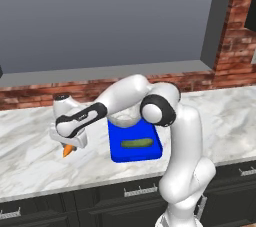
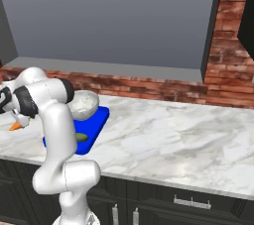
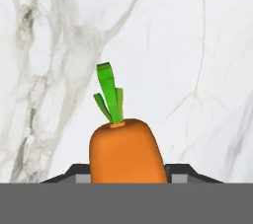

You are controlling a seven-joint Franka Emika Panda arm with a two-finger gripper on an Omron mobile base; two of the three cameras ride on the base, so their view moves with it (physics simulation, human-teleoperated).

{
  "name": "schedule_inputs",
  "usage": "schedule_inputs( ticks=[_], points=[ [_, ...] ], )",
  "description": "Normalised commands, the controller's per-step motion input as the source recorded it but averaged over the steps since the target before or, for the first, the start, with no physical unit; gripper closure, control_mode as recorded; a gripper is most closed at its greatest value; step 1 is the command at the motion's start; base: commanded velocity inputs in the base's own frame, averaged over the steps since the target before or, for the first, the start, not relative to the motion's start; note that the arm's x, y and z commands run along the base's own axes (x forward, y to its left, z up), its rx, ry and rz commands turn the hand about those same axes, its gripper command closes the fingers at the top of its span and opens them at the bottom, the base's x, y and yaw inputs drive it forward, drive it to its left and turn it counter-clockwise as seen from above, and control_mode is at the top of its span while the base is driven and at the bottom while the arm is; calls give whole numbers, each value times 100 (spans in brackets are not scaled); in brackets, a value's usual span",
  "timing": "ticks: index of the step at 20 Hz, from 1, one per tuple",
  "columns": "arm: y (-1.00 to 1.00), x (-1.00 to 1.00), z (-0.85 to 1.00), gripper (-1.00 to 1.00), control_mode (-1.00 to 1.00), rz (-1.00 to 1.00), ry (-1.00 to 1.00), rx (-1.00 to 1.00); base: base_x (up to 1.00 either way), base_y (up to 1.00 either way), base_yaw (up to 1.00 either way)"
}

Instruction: Place the two vegetables and bowl onto the tray for setting up a vegetable dip station.

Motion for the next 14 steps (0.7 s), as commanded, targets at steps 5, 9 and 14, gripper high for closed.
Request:
schedule_inputs(
  ticks=[5,9,14],
  points=[
    [-16,-31,18,100,-100,0,0,5,0,0,0],
    [-22,-30,17,100,-100,3,0,0,0,0,0],
    [-29,-33,16,100,-100,13,0,0,0,0,0]
  ],
)
